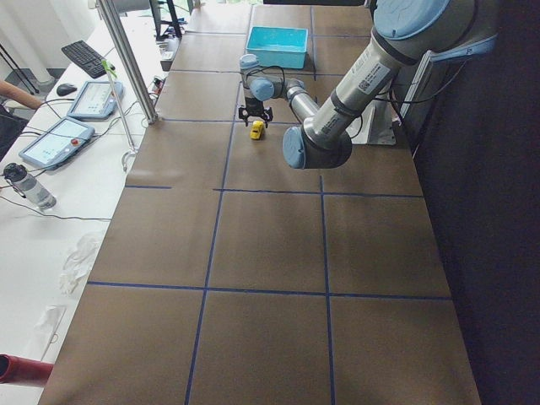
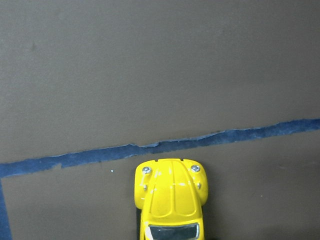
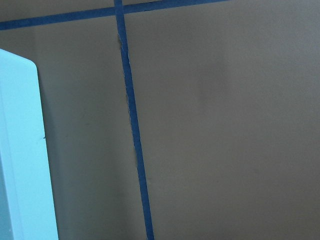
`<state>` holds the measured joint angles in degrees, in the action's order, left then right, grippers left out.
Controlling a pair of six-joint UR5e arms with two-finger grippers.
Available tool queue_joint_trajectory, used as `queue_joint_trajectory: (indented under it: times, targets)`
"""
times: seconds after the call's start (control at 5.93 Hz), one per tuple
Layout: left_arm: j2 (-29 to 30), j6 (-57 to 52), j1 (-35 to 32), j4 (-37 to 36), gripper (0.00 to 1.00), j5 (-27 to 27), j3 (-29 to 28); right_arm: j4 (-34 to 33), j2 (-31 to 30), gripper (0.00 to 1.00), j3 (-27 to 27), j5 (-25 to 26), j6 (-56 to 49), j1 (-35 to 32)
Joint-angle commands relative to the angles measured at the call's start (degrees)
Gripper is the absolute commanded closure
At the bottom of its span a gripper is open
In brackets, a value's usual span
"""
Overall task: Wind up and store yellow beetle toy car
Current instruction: 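Press the yellow car down against the table with the left gripper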
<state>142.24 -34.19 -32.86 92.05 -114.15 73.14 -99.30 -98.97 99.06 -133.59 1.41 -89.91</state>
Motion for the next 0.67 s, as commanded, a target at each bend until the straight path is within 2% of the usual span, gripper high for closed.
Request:
queue_joint_trajectory:
  times: [0.0, 0.34, 0.51]
  targets:
    - [0.0, 0.0, 0.3, 0.1, 0.1, 1.1, -0.4, 0.0, 0.0, 0.0, 0.0, 0.1, 0.0, 0.0]
    - [0.1, 0.0, 0.3, 1.2, 0.25, 1.2, -1.5, 0.1, 0.0, 0.0, 0.1, 0.1, 0.0, 0.0]
    - [0.1, -0.2, 0.3, 1.2, 0.37, 1.2, -1.5, 0.1, 0.0, 0.0, 0.1, 0.1, 0.0, 0.0]
